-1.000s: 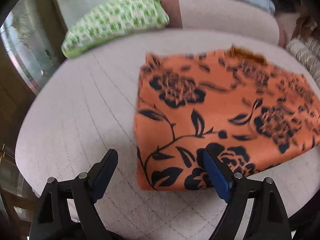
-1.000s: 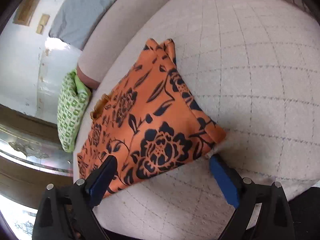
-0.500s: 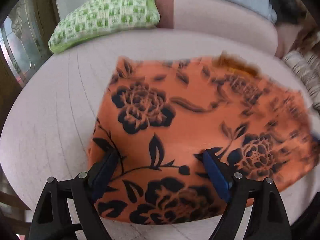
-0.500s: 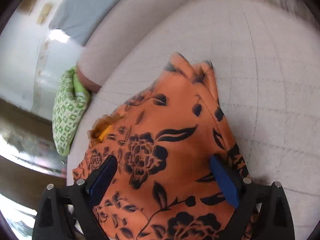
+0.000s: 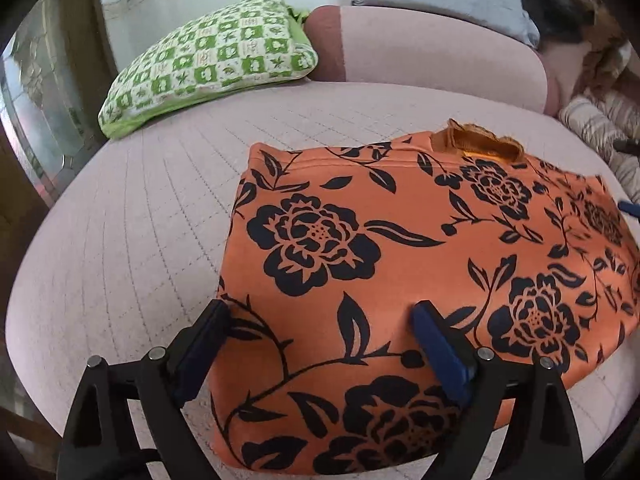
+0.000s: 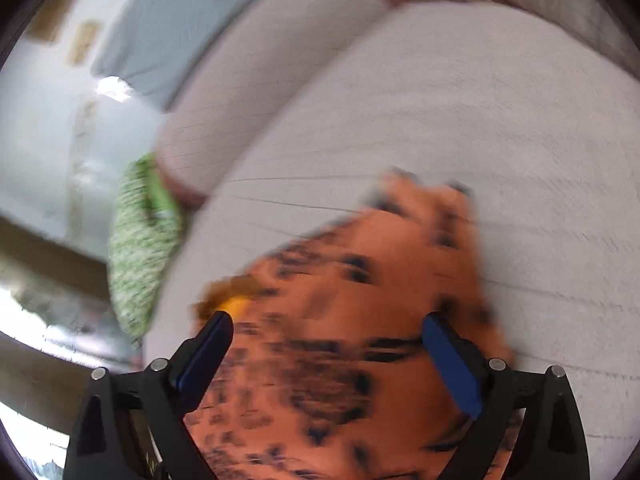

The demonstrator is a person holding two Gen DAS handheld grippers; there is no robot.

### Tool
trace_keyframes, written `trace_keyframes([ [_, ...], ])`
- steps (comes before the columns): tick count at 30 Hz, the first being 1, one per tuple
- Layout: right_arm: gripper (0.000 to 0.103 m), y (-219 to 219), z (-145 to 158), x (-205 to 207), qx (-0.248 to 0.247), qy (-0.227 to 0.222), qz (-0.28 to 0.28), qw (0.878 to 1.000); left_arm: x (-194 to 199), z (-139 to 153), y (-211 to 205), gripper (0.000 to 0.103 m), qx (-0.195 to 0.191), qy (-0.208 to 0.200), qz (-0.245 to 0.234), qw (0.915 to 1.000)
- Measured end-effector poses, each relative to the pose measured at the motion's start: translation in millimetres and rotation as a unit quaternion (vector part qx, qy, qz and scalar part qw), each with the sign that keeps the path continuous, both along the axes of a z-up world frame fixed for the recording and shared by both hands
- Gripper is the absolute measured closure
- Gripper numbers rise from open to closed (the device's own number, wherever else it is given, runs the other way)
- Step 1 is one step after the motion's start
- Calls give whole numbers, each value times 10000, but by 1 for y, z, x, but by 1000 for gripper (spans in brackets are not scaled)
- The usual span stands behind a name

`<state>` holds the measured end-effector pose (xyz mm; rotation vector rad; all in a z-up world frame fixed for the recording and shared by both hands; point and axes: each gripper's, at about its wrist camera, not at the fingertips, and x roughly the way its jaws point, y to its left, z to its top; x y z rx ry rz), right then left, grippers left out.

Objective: Fold small clothes

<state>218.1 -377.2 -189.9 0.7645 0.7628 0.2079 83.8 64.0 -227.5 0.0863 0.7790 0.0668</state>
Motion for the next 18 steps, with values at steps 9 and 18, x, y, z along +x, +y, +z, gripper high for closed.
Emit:
trace_keyframes([
  [9, 5, 12, -7, 5, -302, 174, -60, 9994, -2, 9, 0, 10, -73, 163, 143, 9997],
  [18, 5, 33, -35, -104, -397, 299, 143, 9987, -35, 34, -5, 10, -108, 12, 232, 9997],
])
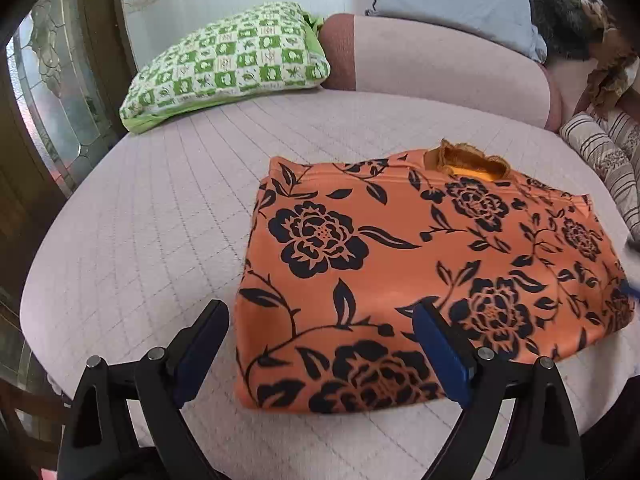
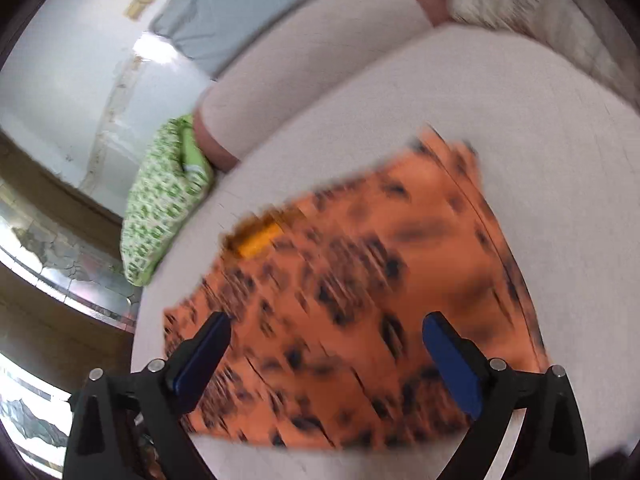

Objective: Fold small clothes

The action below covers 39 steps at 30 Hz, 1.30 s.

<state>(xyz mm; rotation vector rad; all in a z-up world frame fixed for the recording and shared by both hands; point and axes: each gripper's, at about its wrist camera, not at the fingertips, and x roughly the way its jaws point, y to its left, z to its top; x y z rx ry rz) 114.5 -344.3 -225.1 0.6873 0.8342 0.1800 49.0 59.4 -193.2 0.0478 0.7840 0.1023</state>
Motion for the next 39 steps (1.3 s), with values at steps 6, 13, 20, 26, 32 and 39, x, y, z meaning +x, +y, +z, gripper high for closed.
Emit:
trace_keyframes([
  [6, 5, -7, 4, -11, 299, -109, -125, 9994, -20, 14, -9, 10, 9, -102, -108, 9999],
  [13, 5, -11, -5, -57, 880, -41, -281, 9957, -24, 15, -22, 10, -22, -47, -166, 9998],
  [20, 5, -33, -41, -73, 1380, 158, -769, 9873, -21, 3, -34, 10, -62, 131, -287, 9995],
  [26, 5, -59, -42, -55, 1679, 142, -1047, 9801, -13, -9, -44, 10, -15, 260, -278, 9993],
  [32, 5, -64, -44, -41, 1787, 74, -1112, 9776, 0, -16, -65, 10, 127, 348, -350, 9987],
  [39, 51, -69, -36, -40, 1491, -73, -1307, 9801, -4, -3, -80, 10, 89, 68, -411, 9991],
])
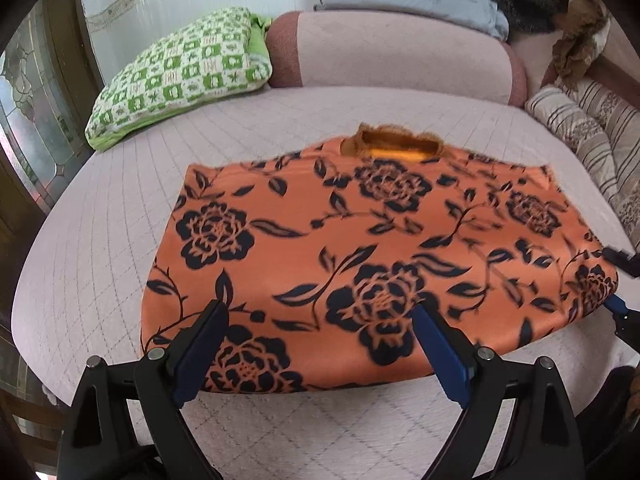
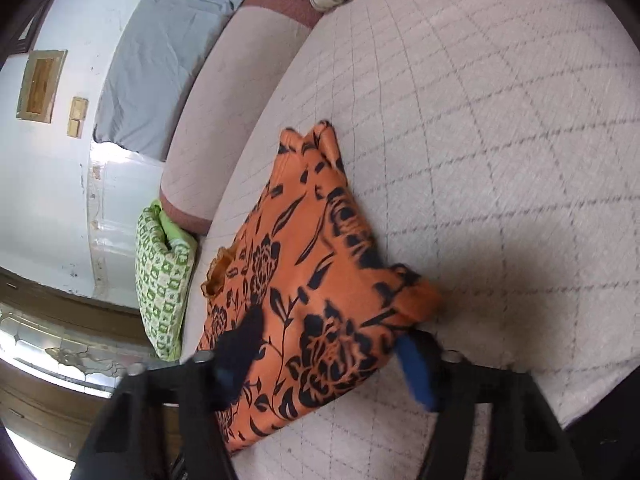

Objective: Fold small clothes

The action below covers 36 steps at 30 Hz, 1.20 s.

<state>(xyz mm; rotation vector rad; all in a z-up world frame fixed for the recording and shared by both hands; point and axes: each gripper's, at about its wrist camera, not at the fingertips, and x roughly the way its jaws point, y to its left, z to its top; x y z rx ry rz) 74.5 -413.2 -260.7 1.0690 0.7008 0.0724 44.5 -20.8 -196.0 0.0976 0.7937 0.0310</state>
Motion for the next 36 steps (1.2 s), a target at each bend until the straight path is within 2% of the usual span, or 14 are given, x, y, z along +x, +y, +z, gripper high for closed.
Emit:
trace_keyframes([
  [2, 63, 1, 8, -1, -196, -51, -4, 9998, -2, 6, -1, 10, -59, -97, 6, 9999],
  [5, 65, 7, 12, 2, -546, 17, 133, 9984, -2, 6, -3, 10, -53, -68, 14, 10000],
  [7, 54, 10, 0, 5, -639, 343, 138, 9973, -2, 4, -3, 10, -67, 7, 31, 10000],
  [12, 20, 7, -1, 2, -183, 152, 37, 9997, -8, 7, 3, 10, -149, -13, 47, 9999],
  [14, 20, 7, -5, 10, 30, 187, 99, 9998, -8, 6, 6, 10, -194, 43, 70, 9998],
  [15, 24, 5, -9, 14, 146, 192, 93, 9997, -7, 5, 8, 10, -215, 90, 89, 9997],
  [17, 77, 4, -14, 20, 218, 353, 130, 9991, -7, 5, 11, 10, -239, 106, 111, 9996],
  [18, 83, 3, -15, 20, 284, 373, 123, 9988, -7, 5, 12, 10, -225, 123, 131, 9996],
  [24, 87, 25, 46, -6, -1073, -242, -6, 9939, -9, 10, 19, 10, -331, -7, 205, 9992],
  [26, 82, 29, 35, 1, -1325, 79, 102, 9911, -9, 13, 17, 10, -409, -132, 214, 9988],
  [28, 46, 25, 6, 13, -1051, 694, 428, 9911, -3, 12, 12, 10, -497, -70, 100, 9987],
  [30, 47, 12, 0, 1, -621, 441, 350, 9965, 1, 9, 4, 10, -394, -31, -3, 9992],
  [33, 45, -11, 20, -18, -705, 166, 184, 9972, 11, 6, -4, 10, -442, -32, -75, 9990],
  [36, 45, -26, 40, 3, -1017, -25, 489, 9936, 27, -5, -16, 10, -369, 72, -185, 9991],
])
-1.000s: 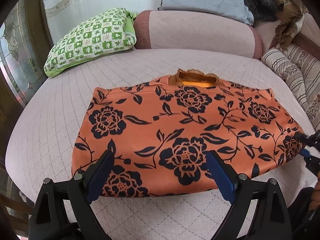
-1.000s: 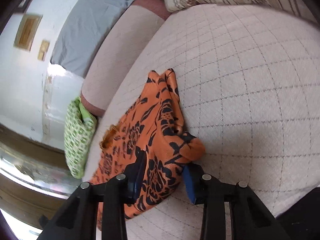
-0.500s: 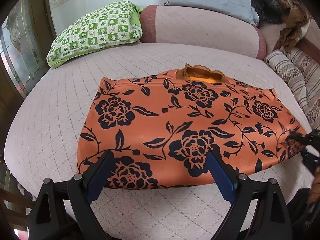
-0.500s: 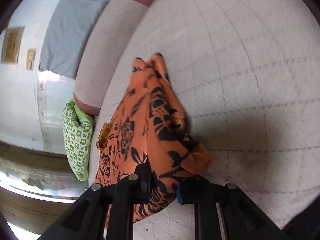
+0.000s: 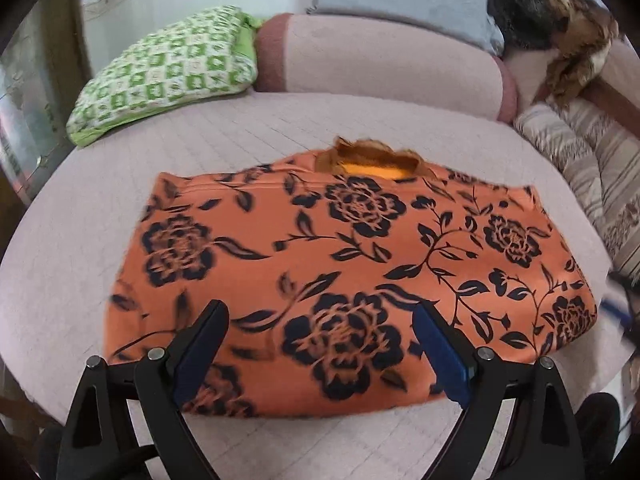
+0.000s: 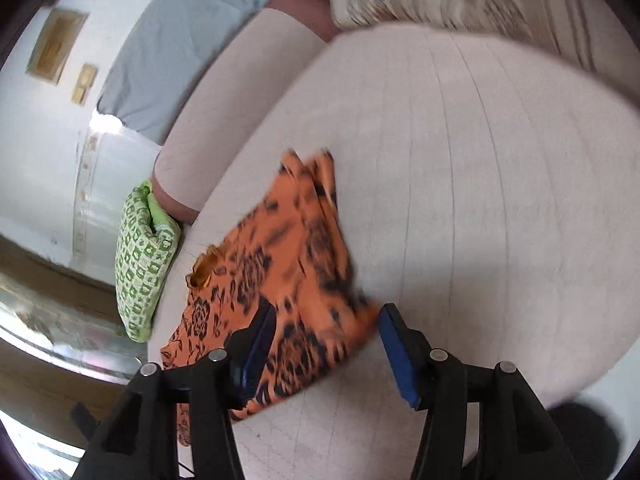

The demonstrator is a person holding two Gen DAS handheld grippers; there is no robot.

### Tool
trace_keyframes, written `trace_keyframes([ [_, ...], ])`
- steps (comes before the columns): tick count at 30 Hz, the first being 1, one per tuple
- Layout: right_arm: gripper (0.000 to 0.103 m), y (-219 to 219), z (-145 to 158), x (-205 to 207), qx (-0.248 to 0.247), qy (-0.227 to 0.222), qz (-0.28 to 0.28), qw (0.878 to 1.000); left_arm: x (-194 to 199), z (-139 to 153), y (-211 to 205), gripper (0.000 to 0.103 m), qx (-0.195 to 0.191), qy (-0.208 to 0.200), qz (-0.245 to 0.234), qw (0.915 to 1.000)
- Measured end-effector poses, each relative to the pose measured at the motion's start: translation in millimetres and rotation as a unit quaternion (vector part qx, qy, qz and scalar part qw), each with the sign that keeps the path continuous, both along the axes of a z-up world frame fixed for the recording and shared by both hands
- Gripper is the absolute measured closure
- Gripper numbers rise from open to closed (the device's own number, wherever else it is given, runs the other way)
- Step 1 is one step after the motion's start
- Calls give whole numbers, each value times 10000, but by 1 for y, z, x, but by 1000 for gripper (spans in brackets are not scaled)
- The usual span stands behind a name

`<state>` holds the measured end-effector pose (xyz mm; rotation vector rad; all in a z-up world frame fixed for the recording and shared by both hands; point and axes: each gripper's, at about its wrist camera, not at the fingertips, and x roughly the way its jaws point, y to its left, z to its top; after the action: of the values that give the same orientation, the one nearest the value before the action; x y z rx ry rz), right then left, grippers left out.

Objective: Fold small clothes

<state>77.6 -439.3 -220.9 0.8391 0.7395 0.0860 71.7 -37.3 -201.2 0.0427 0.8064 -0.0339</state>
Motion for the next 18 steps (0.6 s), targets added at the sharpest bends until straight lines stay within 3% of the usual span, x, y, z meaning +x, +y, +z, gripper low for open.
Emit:
trace_keyframes([
  [3, 45, -12, 5, 48, 18, -10, 497, 9988, 16, -17, -12, 10, 268, 69, -124, 9995],
  [6, 45, -14, 7, 122, -627, 274, 861, 9939, 30, -35, -14, 10, 382, 271, -131, 9988],
  [10, 45, -20, -21, 184, -580, 866, 901, 9905, 31, -41, -14, 7, 347, 194, -126, 9991],
  [11, 47, -17, -22, 193, -682, 841, 870, 9903, 30, -42, -14, 6, 363, 165, -146, 9991],
  [13, 84, 0, -11, 203, -1161, 807, 1101, 9838, 29, -44, -14, 4, 383, 79, -208, 9990],
  [16, 89, 14, 23, 194, -1692, 267, 934, 9808, 26, -46, -12, 3, 365, 2, -284, 9989],
  [18, 89, 17, 23, 190, -1974, 126, 774, 9772, 24, -47, -12, 1, 399, -66, -303, 9987],
])
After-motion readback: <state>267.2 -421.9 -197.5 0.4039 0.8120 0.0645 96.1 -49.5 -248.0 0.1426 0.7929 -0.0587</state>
